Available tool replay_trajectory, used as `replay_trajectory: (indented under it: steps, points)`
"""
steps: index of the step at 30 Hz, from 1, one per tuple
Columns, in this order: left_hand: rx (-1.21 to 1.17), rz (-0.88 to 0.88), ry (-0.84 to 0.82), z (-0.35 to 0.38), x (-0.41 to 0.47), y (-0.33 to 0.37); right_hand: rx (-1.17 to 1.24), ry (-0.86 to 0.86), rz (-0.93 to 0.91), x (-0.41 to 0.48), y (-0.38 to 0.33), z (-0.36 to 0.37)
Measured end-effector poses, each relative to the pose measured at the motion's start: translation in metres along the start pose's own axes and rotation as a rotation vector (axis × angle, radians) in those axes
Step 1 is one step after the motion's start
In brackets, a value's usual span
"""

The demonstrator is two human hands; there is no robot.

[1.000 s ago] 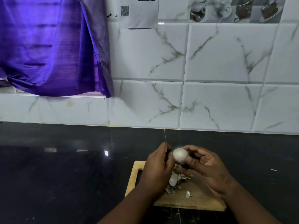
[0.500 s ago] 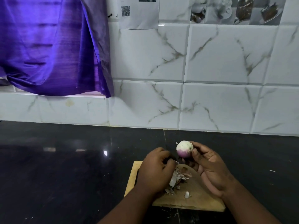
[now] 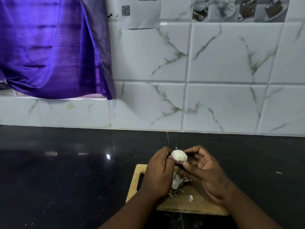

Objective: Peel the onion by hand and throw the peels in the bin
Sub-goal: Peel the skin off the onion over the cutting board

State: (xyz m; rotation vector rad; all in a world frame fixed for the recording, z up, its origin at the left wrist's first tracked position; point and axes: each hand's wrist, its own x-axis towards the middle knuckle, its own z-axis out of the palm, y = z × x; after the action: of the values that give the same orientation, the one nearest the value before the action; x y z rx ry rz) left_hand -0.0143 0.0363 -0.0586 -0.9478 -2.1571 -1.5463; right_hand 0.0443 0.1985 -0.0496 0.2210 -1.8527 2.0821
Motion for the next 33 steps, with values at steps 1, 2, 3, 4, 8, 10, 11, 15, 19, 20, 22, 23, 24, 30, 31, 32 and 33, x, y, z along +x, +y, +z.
replay_trajectory:
  steps: [1,2,3,4,8,10,11,15,19,20,22,23,24,30,31,32,33]
  points:
    - [-0.001,0.002,0.001,0.000,0.000,0.000,-0.011,0.002,-0.010,0.000,0.002,0.000]
    - [0.003,0.006,0.002,0.000,0.000,0.000,-0.022,0.007,-0.024,0.001,0.003,0.000]
    - [0.013,0.009,0.001,0.000,0.000,0.000,-0.031,0.012,-0.040,0.001,0.004,0.000]
    - [0.027,0.012,0.000,0.000,0.000,0.000,-0.034,0.017,-0.057,0.001,0.005,0.000]
    - [0.070,0.019,0.016,0.001,0.000,0.001,-0.006,0.027,-0.102,0.001,0.005,0.000]
    - [0.089,0.021,0.031,0.002,0.000,0.001,0.005,0.030,-0.103,0.000,0.006,0.000]
    - [0.099,0.020,0.039,0.002,0.000,0.001,0.008,0.029,-0.106,0.000,0.006,0.000]
    - [0.101,0.006,0.046,0.002,0.001,0.000,0.069,0.020,-0.098,-0.003,0.001,0.004]
    - [0.061,0.069,0.042,0.003,0.001,0.002,0.163,-0.010,-0.017,-0.003,-0.006,0.003]
    - [0.073,0.087,0.053,0.003,0.002,0.001,0.201,-0.015,0.014,-0.003,-0.008,0.001]
    - [0.115,0.089,0.075,0.001,0.004,-0.005,0.282,-0.027,0.054,-0.003,-0.010,-0.002]
    - [0.141,0.077,0.075,-0.001,0.006,-0.009,0.313,-0.036,0.062,-0.003,-0.011,-0.003]
    - [0.164,0.064,0.066,-0.002,0.006,-0.011,0.332,-0.041,0.068,-0.003,-0.013,-0.003]
    - [0.146,0.146,0.117,-0.003,0.005,-0.008,0.317,-0.033,0.075,-0.002,-0.011,-0.001]
    - [0.140,0.169,0.117,-0.002,0.005,-0.007,0.302,-0.039,0.076,-0.002,-0.010,-0.001]
    - [0.144,0.187,0.110,-0.002,0.004,-0.006,0.289,-0.049,0.076,-0.002,-0.009,-0.001]
    - [0.152,0.199,0.103,-0.001,0.003,-0.005,0.281,-0.055,0.077,-0.002,-0.009,0.000]
